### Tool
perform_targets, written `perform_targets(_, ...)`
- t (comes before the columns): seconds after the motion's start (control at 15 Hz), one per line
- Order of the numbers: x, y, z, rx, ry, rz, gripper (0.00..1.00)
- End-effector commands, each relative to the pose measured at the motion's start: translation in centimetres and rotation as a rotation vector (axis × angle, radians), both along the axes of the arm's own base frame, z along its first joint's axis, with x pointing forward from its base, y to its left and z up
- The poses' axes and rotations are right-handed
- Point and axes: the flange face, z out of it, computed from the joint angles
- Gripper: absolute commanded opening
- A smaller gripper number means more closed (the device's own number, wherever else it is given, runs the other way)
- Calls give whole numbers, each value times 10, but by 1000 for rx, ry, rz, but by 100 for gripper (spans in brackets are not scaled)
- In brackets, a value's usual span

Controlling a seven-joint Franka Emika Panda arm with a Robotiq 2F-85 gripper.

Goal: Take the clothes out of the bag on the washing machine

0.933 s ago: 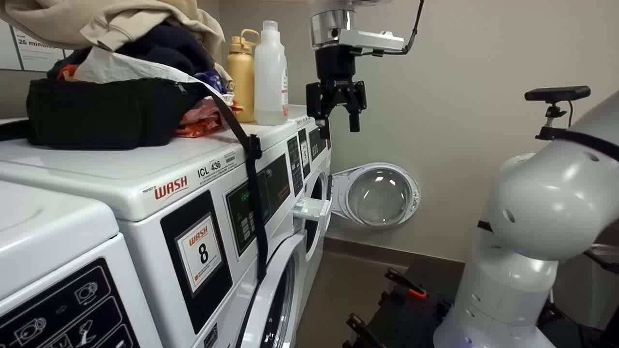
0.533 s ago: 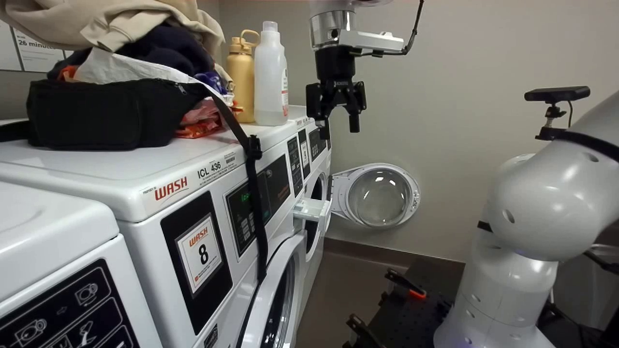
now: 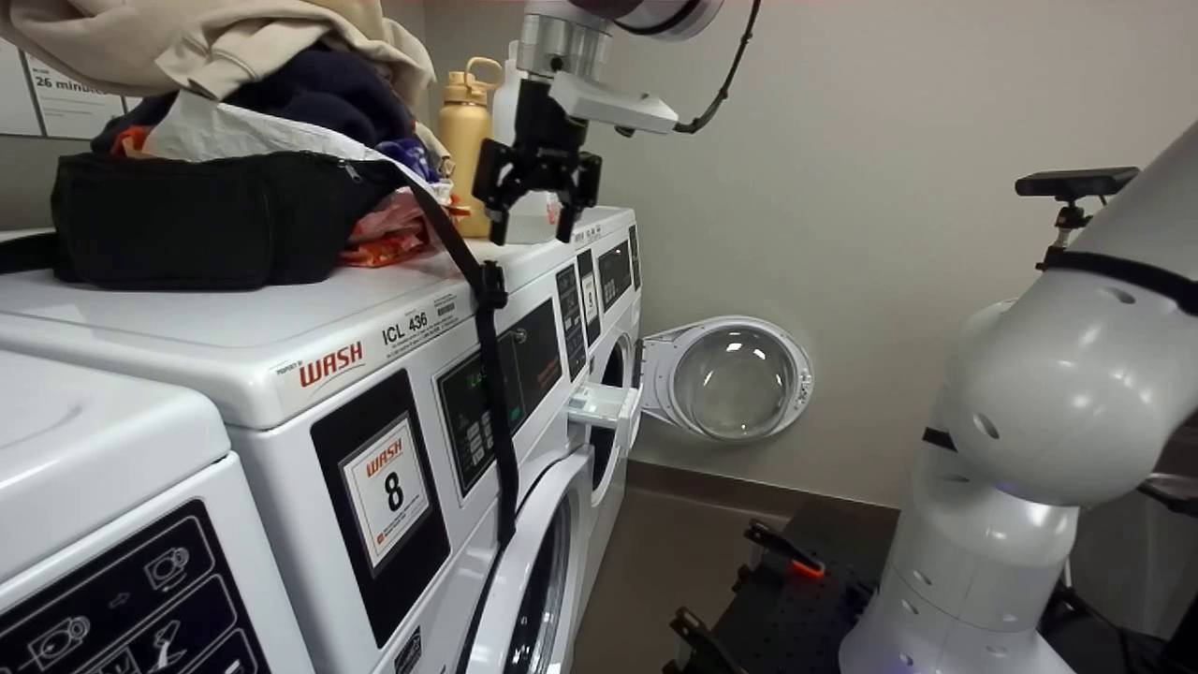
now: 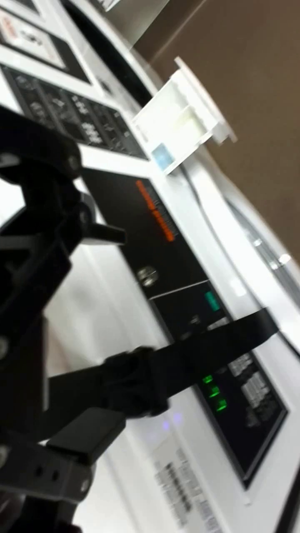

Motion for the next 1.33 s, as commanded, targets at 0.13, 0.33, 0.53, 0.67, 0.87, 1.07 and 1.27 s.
perform_targets(0.13, 101, 58, 55, 81, -355, -17, 100)
perform_targets(0.33, 152, 71, 84, 105, -549, -67, 100)
perform_targets(0.53, 198, 72, 105, 108, -725, -127, 100)
perform_targets(0.67, 220, 70, 122, 113, -827, -178, 100)
perform_targets(0.87, 241, 74, 150, 122, -962, -253, 100)
perform_targets(1.07, 249, 88, 182, 135, -1105, -303, 100)
perform_targets(1.27, 250, 110, 209, 175, -1245, -313, 100)
